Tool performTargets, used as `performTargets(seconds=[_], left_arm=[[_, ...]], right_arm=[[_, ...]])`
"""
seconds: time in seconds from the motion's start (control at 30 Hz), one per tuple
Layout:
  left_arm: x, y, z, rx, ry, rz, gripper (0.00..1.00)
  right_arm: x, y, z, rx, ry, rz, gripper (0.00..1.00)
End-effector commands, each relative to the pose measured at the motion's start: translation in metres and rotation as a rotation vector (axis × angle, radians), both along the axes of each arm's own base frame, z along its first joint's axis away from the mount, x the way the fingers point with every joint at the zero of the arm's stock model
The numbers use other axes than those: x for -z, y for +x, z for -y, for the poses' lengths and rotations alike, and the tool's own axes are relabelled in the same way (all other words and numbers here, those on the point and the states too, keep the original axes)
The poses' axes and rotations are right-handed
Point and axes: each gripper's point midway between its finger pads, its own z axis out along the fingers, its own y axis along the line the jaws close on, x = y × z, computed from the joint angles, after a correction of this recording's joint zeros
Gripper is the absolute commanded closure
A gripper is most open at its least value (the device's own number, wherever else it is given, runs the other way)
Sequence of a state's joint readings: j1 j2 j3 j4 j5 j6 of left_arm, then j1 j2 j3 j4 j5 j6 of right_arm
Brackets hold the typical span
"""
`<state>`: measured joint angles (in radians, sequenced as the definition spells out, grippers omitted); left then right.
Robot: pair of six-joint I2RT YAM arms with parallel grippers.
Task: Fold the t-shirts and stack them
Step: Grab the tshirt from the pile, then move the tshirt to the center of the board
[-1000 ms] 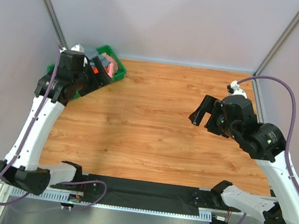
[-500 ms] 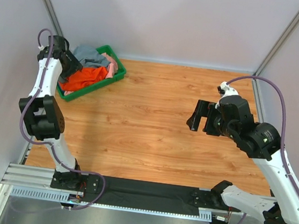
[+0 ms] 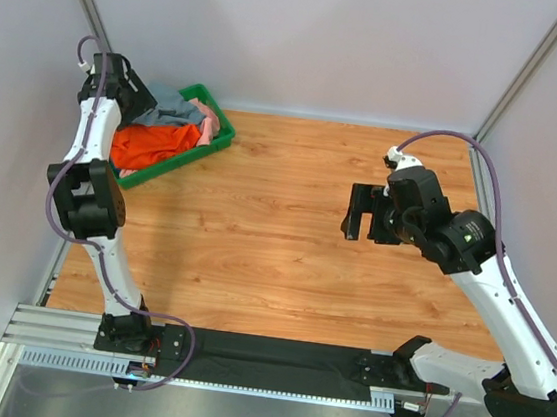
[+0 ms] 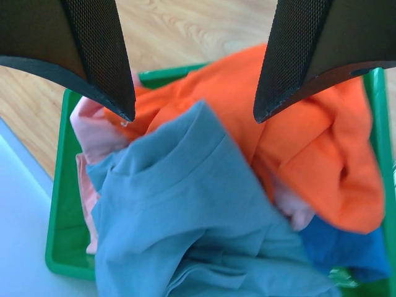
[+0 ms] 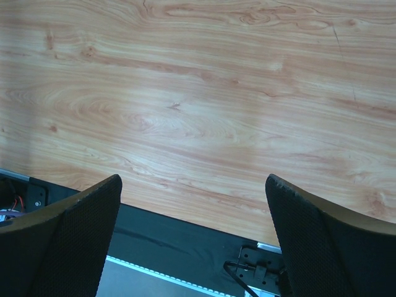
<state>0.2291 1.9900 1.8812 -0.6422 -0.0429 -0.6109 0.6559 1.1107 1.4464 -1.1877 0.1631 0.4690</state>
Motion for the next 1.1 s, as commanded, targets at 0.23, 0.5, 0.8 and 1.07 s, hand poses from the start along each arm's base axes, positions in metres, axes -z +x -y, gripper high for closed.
performTargets(seconds=[0.23,0.5,0.8,1.07], left_arm=[[-0.035,0.072,0.009,0.106,-0.056,0.221,0.72],[-0.221,0.07,0.078,0.289,-0.212,0.707,1.0],[-0.379,-0.033,0.252,0.66,-0.414,0.988,1.0],[-0.323,-0.18,0.377,1.003,-0.603,0.722,1.0]], right_arm=[[-0.031,0.022,-0.014,-0.057,0.018,0.119,0.0],[-0.042,0.032,-0.012,-0.008,0.024,0.159,0.0],[-0.084,0.016,-0.027,-0.027,0.285,0.269,0.0],[-0.092,0.009,-0.005,0.075,0.301,0.291,0.0]])
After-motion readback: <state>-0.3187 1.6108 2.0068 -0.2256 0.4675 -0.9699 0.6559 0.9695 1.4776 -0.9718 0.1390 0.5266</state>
